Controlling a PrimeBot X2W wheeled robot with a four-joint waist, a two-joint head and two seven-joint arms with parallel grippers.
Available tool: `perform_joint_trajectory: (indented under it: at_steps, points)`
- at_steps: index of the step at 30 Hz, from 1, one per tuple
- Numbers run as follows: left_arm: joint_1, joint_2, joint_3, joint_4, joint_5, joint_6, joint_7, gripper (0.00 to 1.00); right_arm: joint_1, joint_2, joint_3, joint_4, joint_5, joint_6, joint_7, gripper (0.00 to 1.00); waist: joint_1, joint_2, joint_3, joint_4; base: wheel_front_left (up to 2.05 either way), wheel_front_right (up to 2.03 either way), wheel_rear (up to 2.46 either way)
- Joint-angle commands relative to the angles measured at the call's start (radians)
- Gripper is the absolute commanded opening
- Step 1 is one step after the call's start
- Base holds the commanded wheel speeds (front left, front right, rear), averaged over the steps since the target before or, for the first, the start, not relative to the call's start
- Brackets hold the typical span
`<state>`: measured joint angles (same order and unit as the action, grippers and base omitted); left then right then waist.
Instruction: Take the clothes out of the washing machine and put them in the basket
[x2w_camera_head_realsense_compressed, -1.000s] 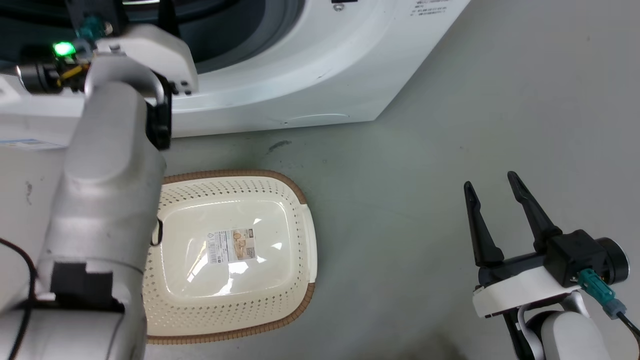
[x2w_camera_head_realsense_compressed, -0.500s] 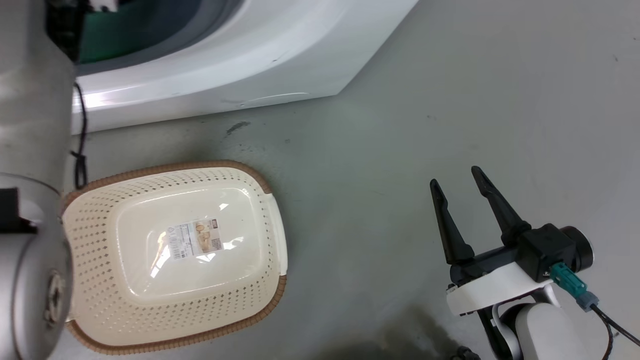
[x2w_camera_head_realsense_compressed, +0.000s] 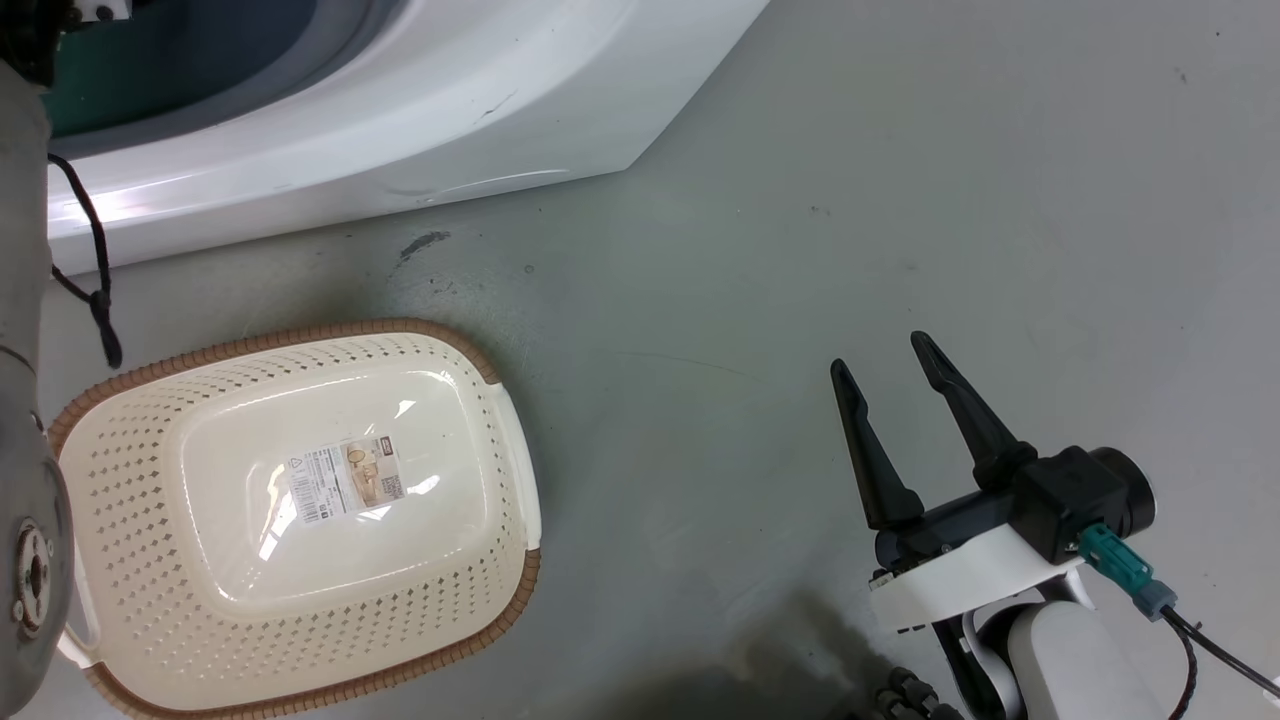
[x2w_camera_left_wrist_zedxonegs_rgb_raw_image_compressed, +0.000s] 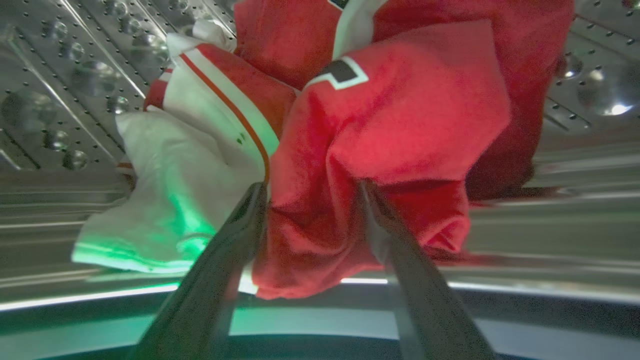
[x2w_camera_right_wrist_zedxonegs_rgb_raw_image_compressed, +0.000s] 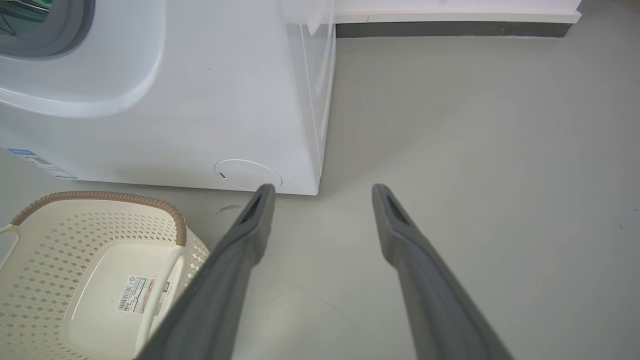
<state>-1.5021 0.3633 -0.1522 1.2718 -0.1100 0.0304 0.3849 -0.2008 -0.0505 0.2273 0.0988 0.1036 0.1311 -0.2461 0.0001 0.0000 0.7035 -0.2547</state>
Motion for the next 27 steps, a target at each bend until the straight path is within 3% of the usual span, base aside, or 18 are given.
perform_joint_trajectory:
  at_steps: [1,2,8,14,27]
  points:
    - [0.015,0.002,0.001,0.016,-0.003,0.008,0.019,0.32,-0.015,0.0,0.002,0.003,0.006,0.0,-0.004,1.0,-0.0001,0.0,0.002,0.0,0.0,0.0,0.0]
    - [0.018,0.003,-0.002,0.017,-0.002,0.015,0.027,0.0,-0.016,0.0,0.003,0.005,0.008,0.0,-0.005,1.0,-0.0001,0.0,0.003,0.0,0.0,0.0,0.0]
    - [0.02,0.001,-0.008,-0.008,-0.007,0.041,-0.032,0.0,-0.029,0.0,0.006,0.014,0.009,-0.001,-0.01,1.0,-0.0001,0.0,0.005,0.013,0.0,0.0,0.0]
    - [0.045,-0.017,-0.001,-0.049,-0.027,0.058,-0.183,0.0,-0.033,0.0,0.01,0.027,-0.003,-0.001,-0.012,1.0,-0.0001,0.0,-0.033,0.039,0.0,0.0,0.0]
    - [0.213,-0.063,0.029,-0.041,-0.09,0.046,-0.565,0.0,0.01,0.0,-0.012,0.029,-0.016,-0.001,0.009,1.0,-0.0001,0.0,-0.198,0.083,0.0,0.0,0.0]
